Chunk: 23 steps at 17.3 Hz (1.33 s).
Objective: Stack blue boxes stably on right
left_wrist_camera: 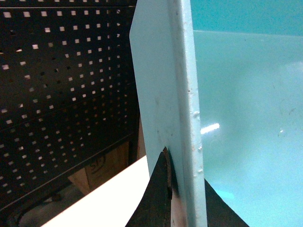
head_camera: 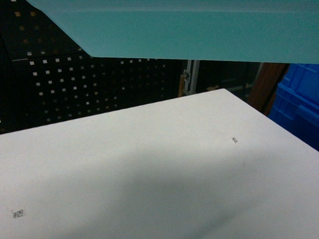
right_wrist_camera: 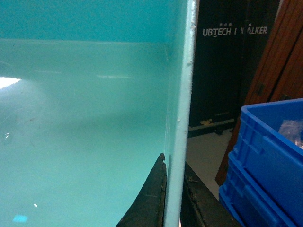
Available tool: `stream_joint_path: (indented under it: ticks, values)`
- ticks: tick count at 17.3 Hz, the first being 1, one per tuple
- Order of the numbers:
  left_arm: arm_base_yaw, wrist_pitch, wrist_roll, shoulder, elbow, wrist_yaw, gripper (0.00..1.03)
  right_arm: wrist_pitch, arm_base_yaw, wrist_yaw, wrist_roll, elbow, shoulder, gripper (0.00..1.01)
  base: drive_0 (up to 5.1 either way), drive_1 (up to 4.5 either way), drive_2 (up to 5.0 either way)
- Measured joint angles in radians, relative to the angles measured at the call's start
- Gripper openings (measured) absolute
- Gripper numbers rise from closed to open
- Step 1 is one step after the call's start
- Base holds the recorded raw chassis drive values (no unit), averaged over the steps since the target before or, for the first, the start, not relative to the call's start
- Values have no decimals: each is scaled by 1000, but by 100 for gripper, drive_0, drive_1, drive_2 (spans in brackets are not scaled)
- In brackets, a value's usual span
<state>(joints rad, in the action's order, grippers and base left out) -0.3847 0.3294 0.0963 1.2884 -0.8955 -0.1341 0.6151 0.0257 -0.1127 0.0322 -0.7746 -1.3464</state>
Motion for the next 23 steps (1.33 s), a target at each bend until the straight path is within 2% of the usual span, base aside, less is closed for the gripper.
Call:
stream_joint_path:
  ticks: [23]
  values:
    - [0, -2, 0, 0, 0, 1, 2, 0, 0, 0, -3, 0, 0, 7, -169, -169, -169]
